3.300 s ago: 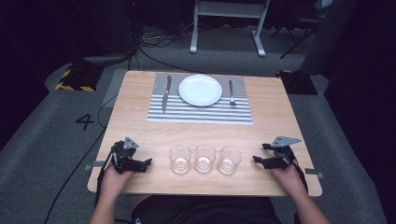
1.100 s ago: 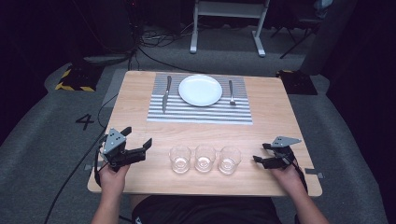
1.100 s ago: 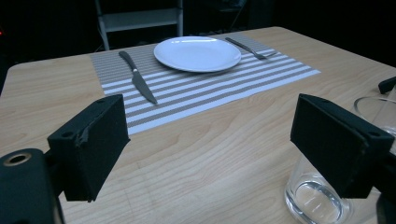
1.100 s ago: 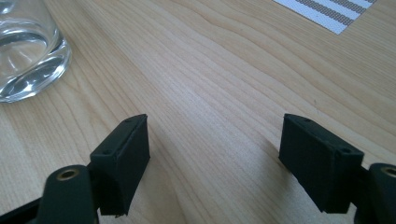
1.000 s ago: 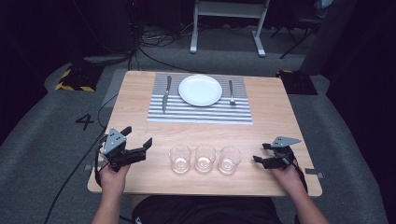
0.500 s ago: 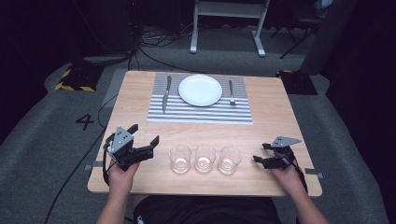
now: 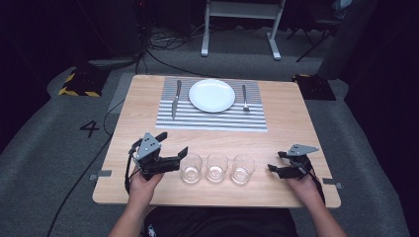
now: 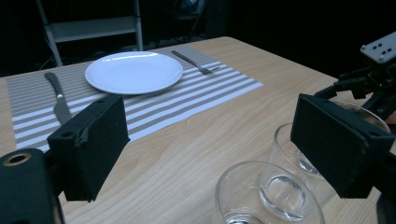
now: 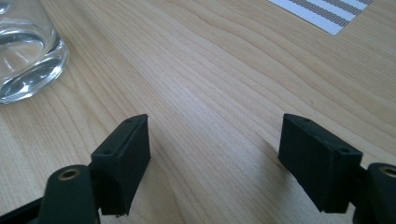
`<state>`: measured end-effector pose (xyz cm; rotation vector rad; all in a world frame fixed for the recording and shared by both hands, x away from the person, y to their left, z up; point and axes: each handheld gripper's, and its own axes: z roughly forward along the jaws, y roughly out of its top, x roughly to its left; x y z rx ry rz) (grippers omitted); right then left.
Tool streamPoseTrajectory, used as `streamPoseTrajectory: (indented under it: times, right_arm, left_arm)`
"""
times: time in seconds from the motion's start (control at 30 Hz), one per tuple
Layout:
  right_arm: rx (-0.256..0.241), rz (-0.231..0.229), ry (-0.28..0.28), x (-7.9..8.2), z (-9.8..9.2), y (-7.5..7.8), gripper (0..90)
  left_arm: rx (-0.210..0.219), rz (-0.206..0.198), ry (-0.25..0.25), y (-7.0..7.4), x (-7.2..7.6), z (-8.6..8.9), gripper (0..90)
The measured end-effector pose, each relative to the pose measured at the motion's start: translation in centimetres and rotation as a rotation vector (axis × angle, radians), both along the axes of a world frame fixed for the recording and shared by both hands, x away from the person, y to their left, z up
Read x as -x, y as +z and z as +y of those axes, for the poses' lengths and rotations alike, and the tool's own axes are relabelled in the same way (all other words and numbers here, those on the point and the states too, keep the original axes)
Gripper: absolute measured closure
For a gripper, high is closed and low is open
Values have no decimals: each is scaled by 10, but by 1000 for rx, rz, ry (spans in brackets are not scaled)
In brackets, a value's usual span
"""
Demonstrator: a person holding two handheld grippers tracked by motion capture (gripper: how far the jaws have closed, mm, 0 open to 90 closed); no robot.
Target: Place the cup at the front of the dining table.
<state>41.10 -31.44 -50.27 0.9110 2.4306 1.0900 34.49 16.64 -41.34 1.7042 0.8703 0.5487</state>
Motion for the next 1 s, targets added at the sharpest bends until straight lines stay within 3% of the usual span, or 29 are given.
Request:
streamPoseTrajectory:
  times: [0.07,0.17,0.27,0.37,0.57,0.7,1.0]
  right_arm:
    - [0,1,-1,0,0,0,249]
    - [2,-6,1,0,0,0,249]
    - [4,-8,3,1,0,0,253]
    - [2,-7,4,1,0,0,253]
    - [3,-5,4,1,0,0,253]
    - [3,-6,5,1,0,0,255]
    - [2,-5,5,1,0,0,256]
  left_arm:
    - [-8,16,-11,-2,-1,-5,113]
    - [18,59,1,-6,-4,-12,113]
    - [11,87,29,-10,-6,-19,114]
    - [9,106,13,-13,-6,-24,114]
    - [-58,109,-39,-20,-4,-35,114]
    - [-62,159,-61,-26,-6,-38,116]
    - [-123,241,-108,-37,-10,-43,115]
